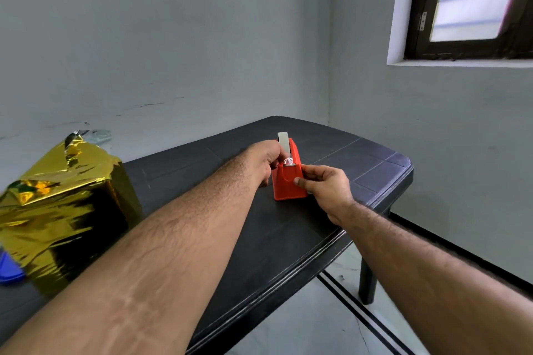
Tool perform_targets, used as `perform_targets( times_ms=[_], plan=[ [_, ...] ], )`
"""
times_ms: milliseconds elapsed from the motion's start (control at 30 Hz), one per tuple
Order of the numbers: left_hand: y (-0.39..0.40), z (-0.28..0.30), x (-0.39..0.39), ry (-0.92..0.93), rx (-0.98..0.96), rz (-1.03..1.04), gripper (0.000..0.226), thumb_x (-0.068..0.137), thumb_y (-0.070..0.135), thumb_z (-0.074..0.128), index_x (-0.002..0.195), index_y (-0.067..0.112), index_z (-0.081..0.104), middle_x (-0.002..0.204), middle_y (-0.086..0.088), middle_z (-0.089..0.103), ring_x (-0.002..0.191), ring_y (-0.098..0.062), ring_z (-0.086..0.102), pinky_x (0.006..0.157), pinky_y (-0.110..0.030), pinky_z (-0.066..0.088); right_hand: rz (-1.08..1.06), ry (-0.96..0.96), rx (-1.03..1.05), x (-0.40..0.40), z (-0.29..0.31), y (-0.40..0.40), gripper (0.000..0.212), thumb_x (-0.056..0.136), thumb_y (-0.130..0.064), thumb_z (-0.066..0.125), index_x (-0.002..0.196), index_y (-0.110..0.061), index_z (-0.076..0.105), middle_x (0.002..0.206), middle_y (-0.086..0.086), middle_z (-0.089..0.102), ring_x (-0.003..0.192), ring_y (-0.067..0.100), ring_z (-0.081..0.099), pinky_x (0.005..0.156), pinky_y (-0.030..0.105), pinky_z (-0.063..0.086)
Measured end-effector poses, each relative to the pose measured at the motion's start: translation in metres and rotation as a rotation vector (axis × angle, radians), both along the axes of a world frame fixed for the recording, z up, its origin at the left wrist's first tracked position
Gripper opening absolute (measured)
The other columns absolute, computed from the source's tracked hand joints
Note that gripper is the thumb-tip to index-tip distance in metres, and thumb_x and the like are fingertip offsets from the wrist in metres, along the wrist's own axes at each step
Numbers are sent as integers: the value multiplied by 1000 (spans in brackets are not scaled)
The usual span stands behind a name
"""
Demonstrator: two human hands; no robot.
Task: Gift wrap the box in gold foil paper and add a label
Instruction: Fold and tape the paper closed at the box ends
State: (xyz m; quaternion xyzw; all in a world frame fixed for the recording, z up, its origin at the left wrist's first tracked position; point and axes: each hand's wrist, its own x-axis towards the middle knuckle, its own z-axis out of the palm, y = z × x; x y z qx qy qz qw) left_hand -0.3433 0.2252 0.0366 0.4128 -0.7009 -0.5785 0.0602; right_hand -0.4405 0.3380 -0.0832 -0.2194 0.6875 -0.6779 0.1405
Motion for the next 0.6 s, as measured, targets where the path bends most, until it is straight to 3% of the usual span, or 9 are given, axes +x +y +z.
perform_targets(
  times_ms=[167, 500, 600],
  plan=[
    [5, 8, 3, 8, -18, -11, 34, 90, 11, 54, 59, 19, 42, 60, 3, 36, 55, -13, 28, 58, -27, 27, -18, 12, -31, -1, -3, -1, 37, 79, -14, 91, 113, -26, 80, 109, -7, 79, 104, 11, 75, 92, 40, 64],
    [14, -22, 13, 21, 52, 21, 25, 85, 15, 57, 62, 20, 47, 58, 5, 40, 50, -9, 26, 48, -24, 24, -14, 56, -21, -3, -9, -1, 34, 82, -17, 90, 114, -28, 82, 111, -9, 79, 106, 11, 75, 93, 43, 64],
    [16, -35, 10, 73, 48, 73, 11, 83, 16, 58, 72, 19, 56, 60, 4, 42, 50, -9, 29, 46, -25, 26, -11, 66, -17, -4, -11, -2, 34, 83, -18, 89, 115, -27, 82, 111, -9, 79, 105, 11, 76, 92, 43, 65]
  ],
)
